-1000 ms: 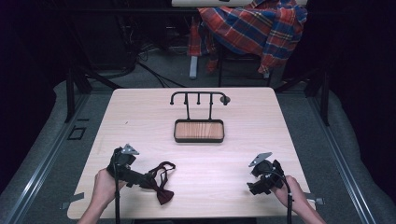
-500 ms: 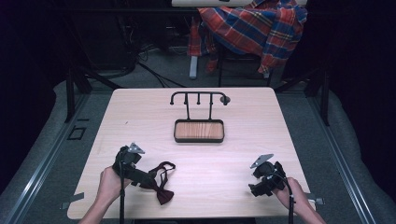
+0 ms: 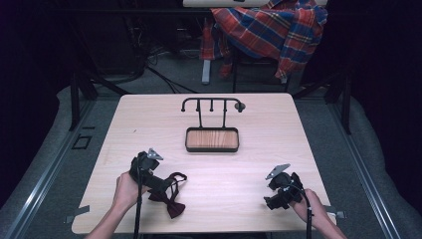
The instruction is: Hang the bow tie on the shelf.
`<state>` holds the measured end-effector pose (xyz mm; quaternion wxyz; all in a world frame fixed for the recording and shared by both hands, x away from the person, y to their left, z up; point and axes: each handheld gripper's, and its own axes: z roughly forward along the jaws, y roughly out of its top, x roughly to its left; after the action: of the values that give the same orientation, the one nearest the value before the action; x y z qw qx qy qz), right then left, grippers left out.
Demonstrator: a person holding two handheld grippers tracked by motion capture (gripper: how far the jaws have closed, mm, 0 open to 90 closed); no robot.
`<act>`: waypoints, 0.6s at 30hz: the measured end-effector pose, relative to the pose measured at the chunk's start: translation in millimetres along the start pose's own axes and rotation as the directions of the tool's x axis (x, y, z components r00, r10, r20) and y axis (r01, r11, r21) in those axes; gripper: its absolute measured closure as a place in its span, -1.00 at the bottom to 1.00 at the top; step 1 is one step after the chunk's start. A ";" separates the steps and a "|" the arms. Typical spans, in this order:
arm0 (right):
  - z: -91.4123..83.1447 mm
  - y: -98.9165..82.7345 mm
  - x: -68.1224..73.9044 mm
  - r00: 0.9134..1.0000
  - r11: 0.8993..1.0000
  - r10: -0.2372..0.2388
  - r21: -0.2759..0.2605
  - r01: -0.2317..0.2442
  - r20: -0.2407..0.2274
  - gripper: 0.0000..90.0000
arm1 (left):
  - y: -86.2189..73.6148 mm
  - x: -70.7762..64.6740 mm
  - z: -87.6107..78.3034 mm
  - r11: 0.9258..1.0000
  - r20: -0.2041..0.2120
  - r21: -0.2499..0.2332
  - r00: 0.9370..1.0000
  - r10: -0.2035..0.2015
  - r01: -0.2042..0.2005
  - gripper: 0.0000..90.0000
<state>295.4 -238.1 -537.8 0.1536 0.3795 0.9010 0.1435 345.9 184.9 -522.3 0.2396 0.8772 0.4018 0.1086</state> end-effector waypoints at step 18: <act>2.9 6.5 3.6 1.000 1.000 -0.026 0.008 0.026 -0.001 -0.66 | 12.5 0.2 23.6 0.997 -0.024 0.069 0.999 0.047 -0.045 -0.59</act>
<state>298.3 -230.7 -538.7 0.1534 0.3681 0.9066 0.1381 363.2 170.1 -536.3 0.2016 0.8925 0.3878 0.1114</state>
